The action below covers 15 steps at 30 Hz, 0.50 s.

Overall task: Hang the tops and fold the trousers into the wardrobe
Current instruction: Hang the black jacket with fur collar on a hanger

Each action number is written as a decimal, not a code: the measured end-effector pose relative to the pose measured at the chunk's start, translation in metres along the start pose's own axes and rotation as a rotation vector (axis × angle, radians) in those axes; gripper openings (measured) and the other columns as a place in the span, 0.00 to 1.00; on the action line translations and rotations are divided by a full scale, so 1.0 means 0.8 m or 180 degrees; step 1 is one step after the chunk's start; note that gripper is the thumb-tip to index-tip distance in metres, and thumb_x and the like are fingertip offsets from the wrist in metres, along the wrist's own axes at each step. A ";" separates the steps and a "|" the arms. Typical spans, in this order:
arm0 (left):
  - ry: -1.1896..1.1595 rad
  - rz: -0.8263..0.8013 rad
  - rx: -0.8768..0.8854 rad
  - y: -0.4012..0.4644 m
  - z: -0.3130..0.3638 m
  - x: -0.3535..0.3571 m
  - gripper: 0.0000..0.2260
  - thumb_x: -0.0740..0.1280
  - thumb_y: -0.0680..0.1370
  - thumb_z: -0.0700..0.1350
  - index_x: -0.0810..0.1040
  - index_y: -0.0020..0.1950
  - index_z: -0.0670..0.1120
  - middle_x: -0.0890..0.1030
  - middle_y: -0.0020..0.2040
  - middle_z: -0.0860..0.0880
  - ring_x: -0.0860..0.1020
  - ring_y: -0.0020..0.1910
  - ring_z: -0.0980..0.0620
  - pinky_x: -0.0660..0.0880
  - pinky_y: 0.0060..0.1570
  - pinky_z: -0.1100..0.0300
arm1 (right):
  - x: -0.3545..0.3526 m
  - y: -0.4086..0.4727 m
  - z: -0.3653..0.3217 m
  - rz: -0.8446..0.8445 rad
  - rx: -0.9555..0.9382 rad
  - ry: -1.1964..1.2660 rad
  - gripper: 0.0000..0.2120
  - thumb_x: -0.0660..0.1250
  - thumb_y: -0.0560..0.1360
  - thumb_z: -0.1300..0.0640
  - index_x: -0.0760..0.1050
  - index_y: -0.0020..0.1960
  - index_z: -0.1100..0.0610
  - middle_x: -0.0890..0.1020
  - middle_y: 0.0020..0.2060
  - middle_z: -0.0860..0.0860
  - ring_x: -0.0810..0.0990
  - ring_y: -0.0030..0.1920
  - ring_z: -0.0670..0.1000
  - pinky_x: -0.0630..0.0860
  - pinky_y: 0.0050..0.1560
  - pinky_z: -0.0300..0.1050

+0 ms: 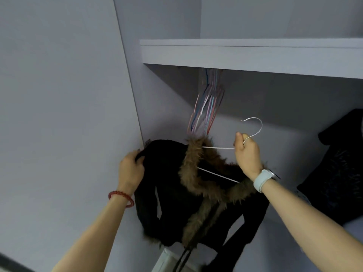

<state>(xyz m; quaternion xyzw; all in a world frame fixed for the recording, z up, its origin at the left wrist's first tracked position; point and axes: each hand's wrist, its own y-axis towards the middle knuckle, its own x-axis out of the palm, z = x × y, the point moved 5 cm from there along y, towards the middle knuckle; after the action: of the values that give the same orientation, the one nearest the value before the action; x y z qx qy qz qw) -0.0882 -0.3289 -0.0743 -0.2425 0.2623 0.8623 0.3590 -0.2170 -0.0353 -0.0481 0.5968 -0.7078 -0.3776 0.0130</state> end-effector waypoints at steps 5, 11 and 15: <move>0.0125 -0.0263 0.0227 0.026 0.022 -0.001 0.17 0.60 0.76 0.32 0.75 0.63 0.40 0.75 0.61 0.38 0.74 0.60 0.40 0.67 0.59 0.57 | -0.016 -0.007 -0.001 0.0101 -0.0269 -0.0117 0.22 0.51 0.77 0.50 0.70 0.37 0.67 0.75 0.29 0.65 0.73 0.32 0.66 0.69 0.36 0.55; -0.0092 -0.1288 0.0770 0.001 0.090 0.038 0.27 0.65 0.76 0.49 0.63 0.73 0.46 0.67 0.70 0.45 0.65 0.70 0.47 0.61 0.69 0.55 | -0.008 -0.012 -0.022 -0.0007 -0.0290 -0.0109 0.17 0.55 0.80 0.55 0.66 0.36 0.61 0.68 0.25 0.60 0.67 0.29 0.62 0.68 0.34 0.57; 0.1414 -0.1974 0.1373 -0.023 0.104 0.088 0.22 0.60 0.77 0.61 0.71 0.66 0.52 0.77 0.62 0.49 0.74 0.62 0.46 0.72 0.58 0.53 | -0.003 -0.025 -0.037 -0.0382 -0.0286 -0.0121 0.15 0.60 0.79 0.55 0.69 0.38 0.64 0.70 0.26 0.59 0.70 0.30 0.61 0.67 0.35 0.52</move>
<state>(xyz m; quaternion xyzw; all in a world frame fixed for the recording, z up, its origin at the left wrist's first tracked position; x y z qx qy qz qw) -0.1377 -0.2309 -0.0599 -0.4088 0.4219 0.5662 0.5782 -0.1856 -0.0488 -0.0369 0.6297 -0.6533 -0.4204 0.0036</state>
